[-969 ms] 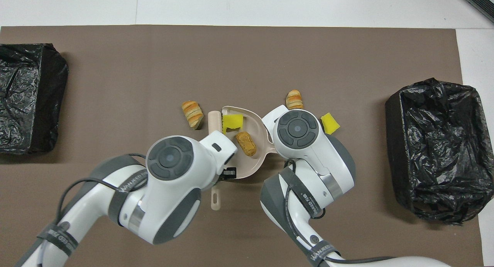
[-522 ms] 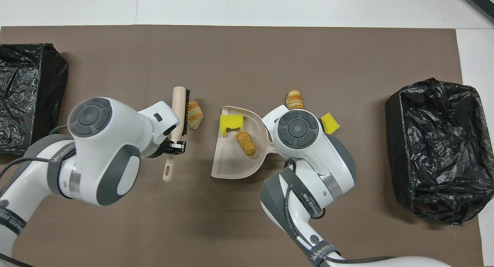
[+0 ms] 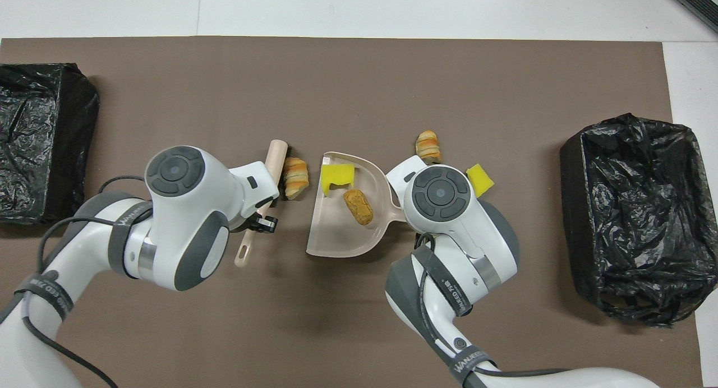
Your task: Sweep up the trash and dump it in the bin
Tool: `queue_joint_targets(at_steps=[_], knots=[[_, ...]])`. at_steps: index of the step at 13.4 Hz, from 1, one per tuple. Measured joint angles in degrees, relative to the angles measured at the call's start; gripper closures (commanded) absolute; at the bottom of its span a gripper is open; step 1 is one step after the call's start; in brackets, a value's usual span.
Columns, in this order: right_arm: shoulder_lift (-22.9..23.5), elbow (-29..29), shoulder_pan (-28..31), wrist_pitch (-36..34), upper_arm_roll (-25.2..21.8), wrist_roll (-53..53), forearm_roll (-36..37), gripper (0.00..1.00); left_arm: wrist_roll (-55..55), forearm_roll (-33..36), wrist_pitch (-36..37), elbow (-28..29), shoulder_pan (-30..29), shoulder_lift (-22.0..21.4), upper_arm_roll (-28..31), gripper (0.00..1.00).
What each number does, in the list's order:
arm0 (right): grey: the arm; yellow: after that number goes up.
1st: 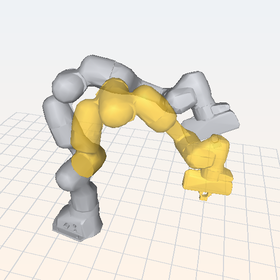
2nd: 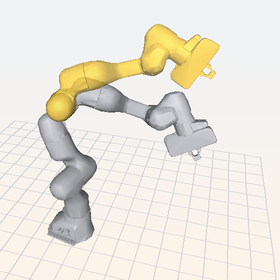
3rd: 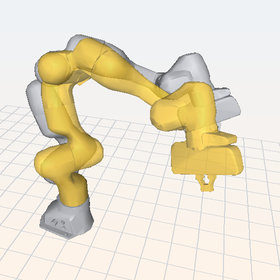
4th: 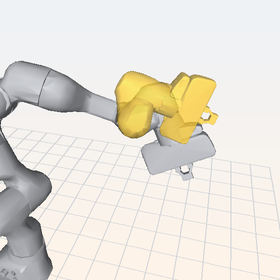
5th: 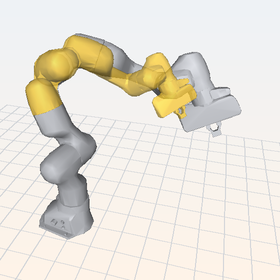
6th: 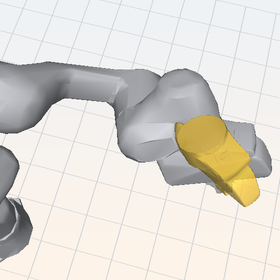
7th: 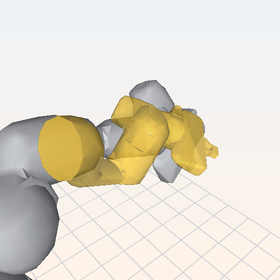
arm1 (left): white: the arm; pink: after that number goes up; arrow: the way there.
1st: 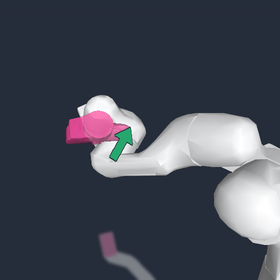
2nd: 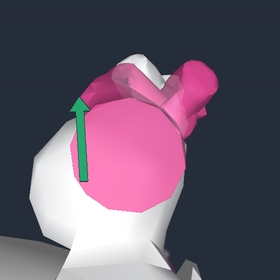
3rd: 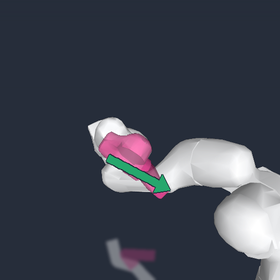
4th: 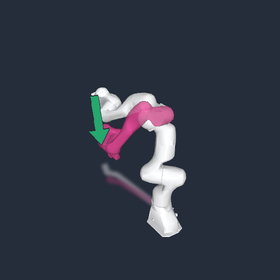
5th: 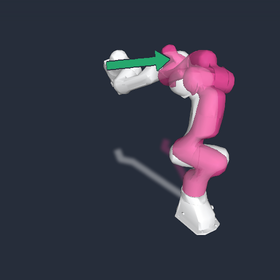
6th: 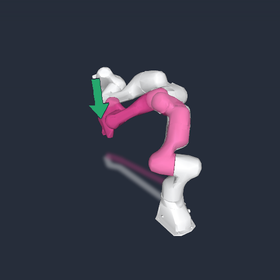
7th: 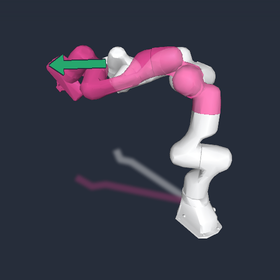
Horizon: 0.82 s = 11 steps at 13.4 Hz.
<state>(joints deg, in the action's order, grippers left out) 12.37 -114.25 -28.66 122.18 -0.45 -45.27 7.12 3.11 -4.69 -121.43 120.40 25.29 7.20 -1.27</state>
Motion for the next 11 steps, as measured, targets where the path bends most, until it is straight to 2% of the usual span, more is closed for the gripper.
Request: queue_joint_targets(at_steps=[6, 11], knots=[[-0.01, -0.03, 0.01, 0.01, 0.00, 0.00, 0.00, 1.00, 10.65, 0.25, 8.40, 0.34, 12.06, -2.91, -0.43, 1.00], [-0.02, -0.03, 0.01, 0.01, 0.00, 0.00, 0.00, 1.00, 15.25, 0.25, 12.75, 0.55, 14.19, -5.46, -0.08, 1.00]])
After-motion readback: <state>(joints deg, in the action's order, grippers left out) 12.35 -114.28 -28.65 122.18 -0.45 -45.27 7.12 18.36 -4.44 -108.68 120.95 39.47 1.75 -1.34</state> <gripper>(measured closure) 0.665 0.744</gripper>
